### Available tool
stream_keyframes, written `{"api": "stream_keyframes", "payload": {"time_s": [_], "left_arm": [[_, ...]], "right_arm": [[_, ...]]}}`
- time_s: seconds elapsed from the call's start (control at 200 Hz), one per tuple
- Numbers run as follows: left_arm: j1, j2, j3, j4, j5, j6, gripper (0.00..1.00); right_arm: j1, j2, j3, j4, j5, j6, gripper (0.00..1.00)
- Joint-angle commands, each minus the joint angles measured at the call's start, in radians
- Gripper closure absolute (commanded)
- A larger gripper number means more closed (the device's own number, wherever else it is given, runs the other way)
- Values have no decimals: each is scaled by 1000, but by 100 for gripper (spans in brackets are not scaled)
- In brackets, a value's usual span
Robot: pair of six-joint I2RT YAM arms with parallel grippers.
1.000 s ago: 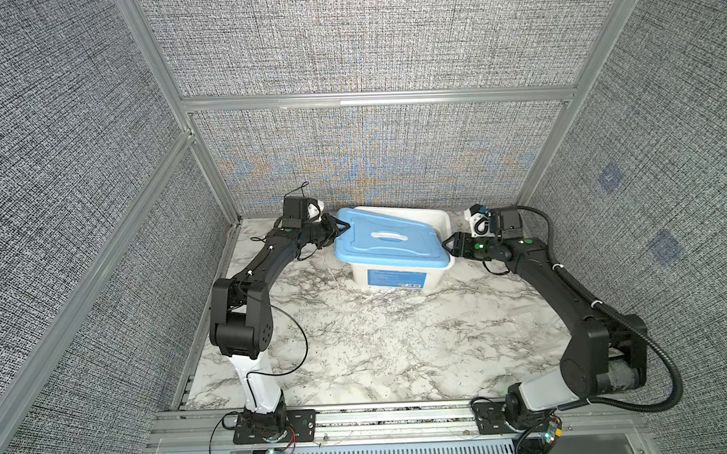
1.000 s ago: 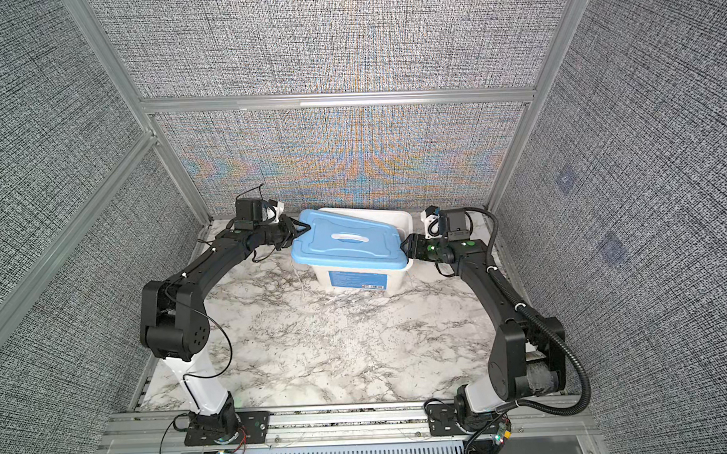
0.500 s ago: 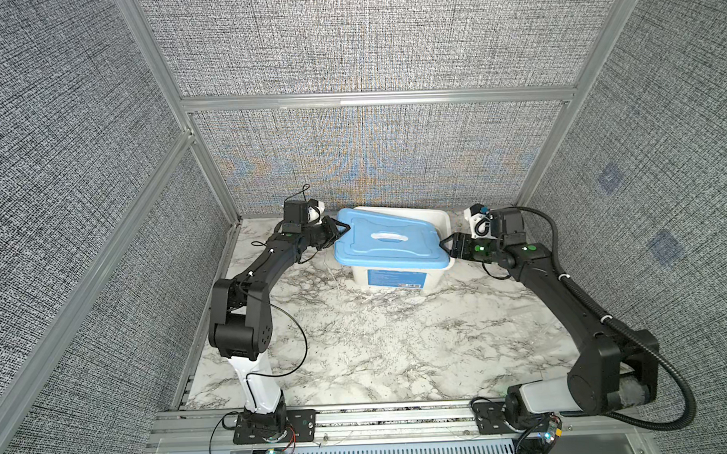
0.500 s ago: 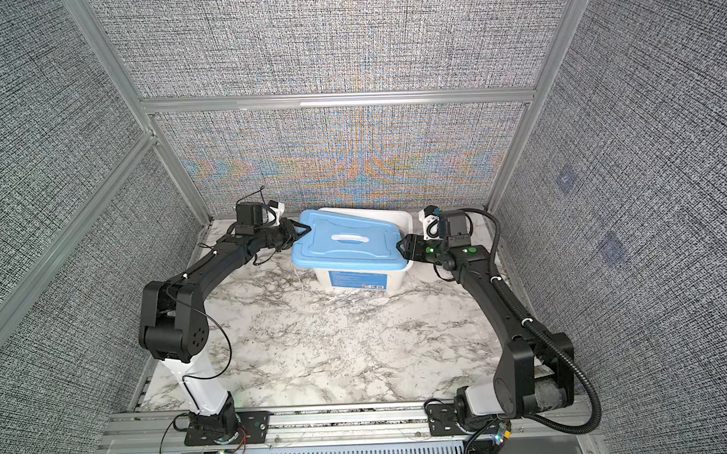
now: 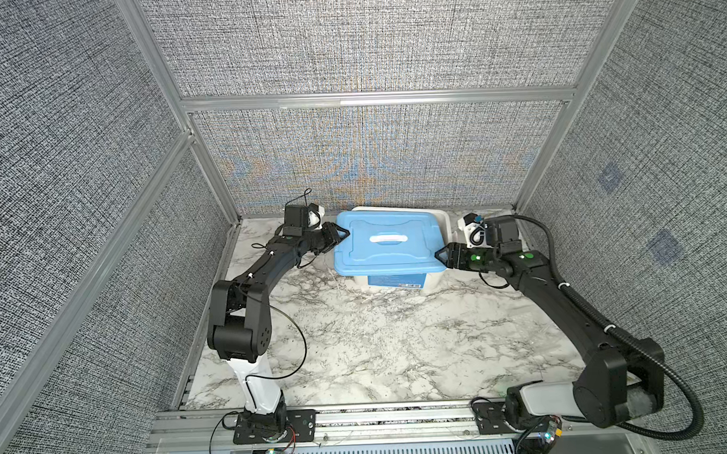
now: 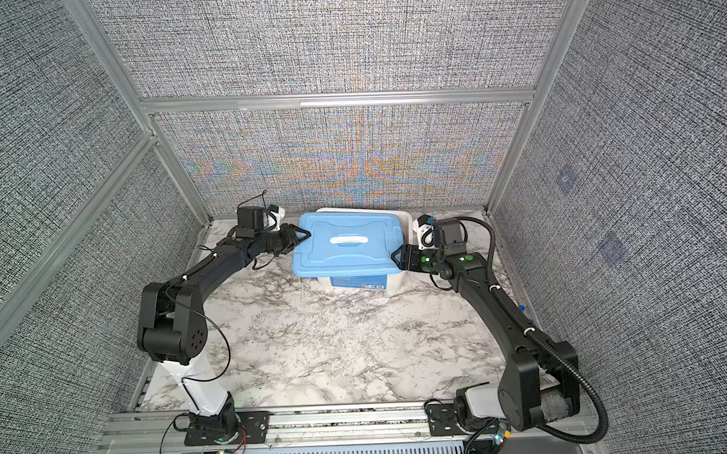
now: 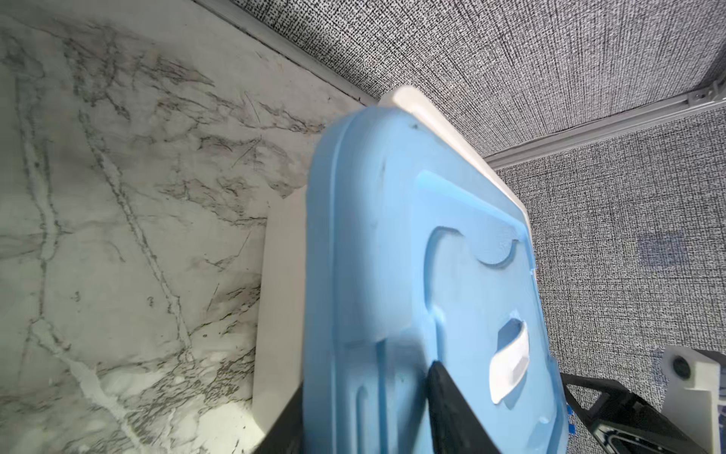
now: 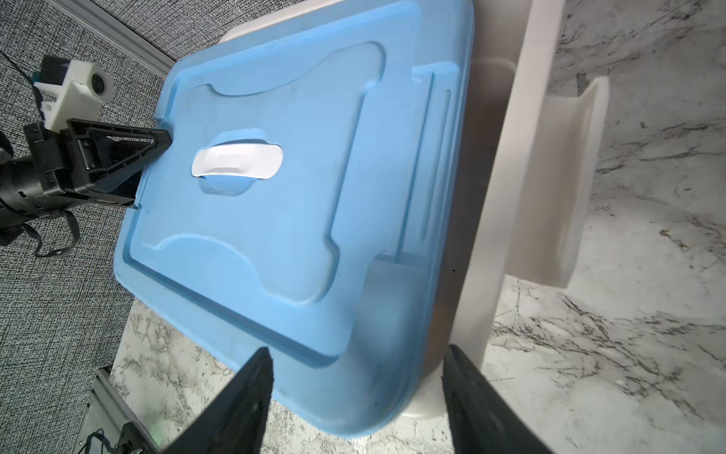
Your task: Organize the chemistry lab equipment
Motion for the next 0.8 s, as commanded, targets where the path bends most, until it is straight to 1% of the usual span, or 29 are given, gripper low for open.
{"api": "stream_keyframes", "payload": {"time_s": [0.0, 0.07, 0.175, 0.26, 0.345, 0.515, 0.795], "left_arm": [[1, -8, -3, -20, -24, 33, 44], [2, -2, 4, -28, -26, 40, 44], [1, 0, 3, -11, -11, 15, 44], [0, 1, -2, 17, -4, 5, 49], [1, 12, 4, 34, 25, 2, 52], [1, 6, -23, 69, 36, -3, 53], [-7, 7, -16, 103, 32, -23, 54]], "right_arm": [[7, -7, -4, -7, 14, -4, 33], [10, -9, -10, -7, 18, -10, 33], [12, -12, -16, -9, 26, -1, 33], [14, -17, -21, -3, 26, 3, 33], [16, -20, -25, 0, 23, 10, 34], [32, -40, -44, 31, 9, 35, 34], [38, -28, -48, 50, -20, 53, 35]]}}
